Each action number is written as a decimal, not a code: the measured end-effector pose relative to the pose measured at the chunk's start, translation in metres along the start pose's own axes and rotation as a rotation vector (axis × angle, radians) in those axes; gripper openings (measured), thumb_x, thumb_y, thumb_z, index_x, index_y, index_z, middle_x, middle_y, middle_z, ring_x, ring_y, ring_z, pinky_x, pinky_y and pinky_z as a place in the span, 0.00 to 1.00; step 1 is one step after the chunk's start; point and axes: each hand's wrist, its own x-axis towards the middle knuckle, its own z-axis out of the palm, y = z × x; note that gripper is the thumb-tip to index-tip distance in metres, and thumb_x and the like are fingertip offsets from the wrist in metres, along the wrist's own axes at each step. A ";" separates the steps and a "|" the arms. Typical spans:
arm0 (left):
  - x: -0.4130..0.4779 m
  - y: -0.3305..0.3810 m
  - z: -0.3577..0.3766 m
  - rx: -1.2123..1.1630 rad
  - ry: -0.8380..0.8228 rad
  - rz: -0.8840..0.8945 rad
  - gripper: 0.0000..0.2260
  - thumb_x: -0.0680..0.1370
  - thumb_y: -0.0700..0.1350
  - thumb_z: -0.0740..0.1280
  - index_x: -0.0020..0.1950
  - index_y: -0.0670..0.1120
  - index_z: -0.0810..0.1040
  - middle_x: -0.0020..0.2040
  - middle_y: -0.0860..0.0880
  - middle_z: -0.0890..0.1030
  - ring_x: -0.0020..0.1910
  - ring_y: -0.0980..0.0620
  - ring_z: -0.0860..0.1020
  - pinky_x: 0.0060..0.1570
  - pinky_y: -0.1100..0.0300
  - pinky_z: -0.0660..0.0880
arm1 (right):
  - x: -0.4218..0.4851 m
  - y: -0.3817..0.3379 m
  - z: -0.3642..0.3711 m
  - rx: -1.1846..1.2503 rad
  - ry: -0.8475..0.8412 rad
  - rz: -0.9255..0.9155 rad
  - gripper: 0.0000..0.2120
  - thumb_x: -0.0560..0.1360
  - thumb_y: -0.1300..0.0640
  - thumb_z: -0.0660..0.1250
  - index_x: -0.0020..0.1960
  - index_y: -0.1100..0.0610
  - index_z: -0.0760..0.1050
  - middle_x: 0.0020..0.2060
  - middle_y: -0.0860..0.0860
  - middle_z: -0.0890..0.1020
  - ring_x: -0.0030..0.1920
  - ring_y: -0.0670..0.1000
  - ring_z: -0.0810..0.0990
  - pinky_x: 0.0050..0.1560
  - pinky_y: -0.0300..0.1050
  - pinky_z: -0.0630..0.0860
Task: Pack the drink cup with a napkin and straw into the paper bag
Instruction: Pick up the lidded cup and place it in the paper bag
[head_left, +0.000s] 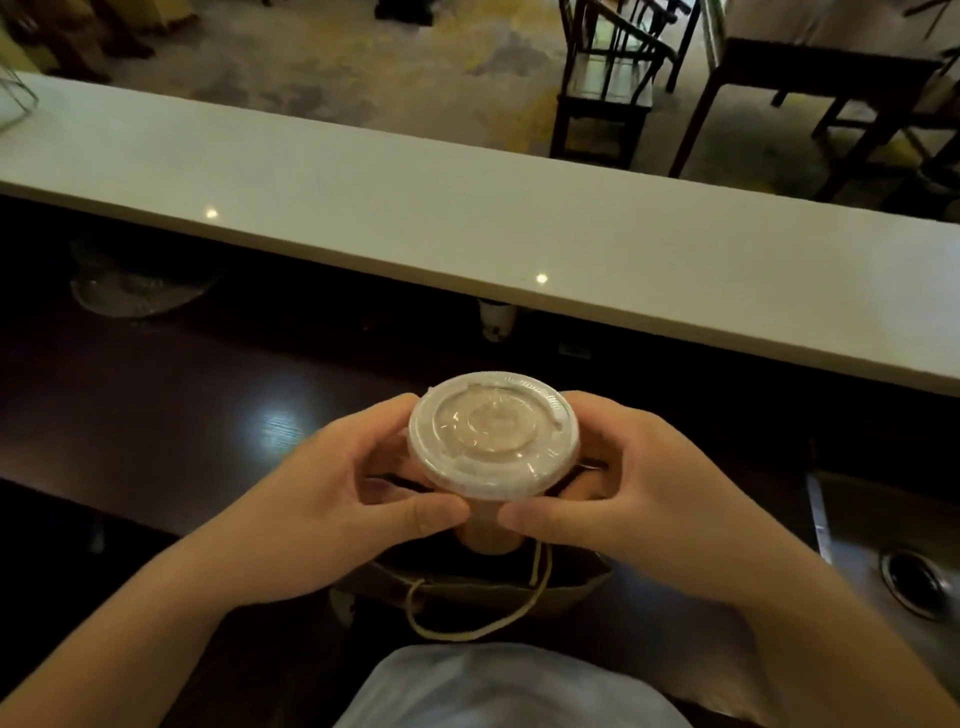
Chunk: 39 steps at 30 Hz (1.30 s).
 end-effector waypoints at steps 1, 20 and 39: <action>0.000 -0.001 0.002 0.017 -0.004 0.005 0.21 0.73 0.52 0.75 0.65 0.53 0.77 0.60 0.49 0.83 0.60 0.47 0.82 0.58 0.45 0.79 | -0.003 -0.003 0.001 -0.057 0.028 -0.001 0.36 0.63 0.45 0.79 0.68 0.43 0.70 0.57 0.39 0.82 0.56 0.43 0.82 0.52 0.44 0.82; 0.043 -0.053 0.027 1.002 -0.176 -0.168 0.31 0.70 0.68 0.66 0.72 0.64 0.68 0.82 0.55 0.54 0.80 0.44 0.39 0.75 0.36 0.36 | 0.001 0.020 0.010 -0.424 -0.010 -0.010 0.44 0.59 0.47 0.77 0.70 0.42 0.60 0.59 0.37 0.68 0.61 0.40 0.71 0.57 0.35 0.75; 0.033 -0.056 0.023 1.221 -0.138 -0.223 0.46 0.63 0.78 0.57 0.73 0.52 0.71 0.82 0.47 0.50 0.80 0.44 0.38 0.68 0.34 0.29 | 0.057 0.030 0.014 -1.145 -0.487 0.216 0.42 0.62 0.48 0.77 0.68 0.52 0.60 0.59 0.52 0.67 0.51 0.51 0.70 0.45 0.45 0.78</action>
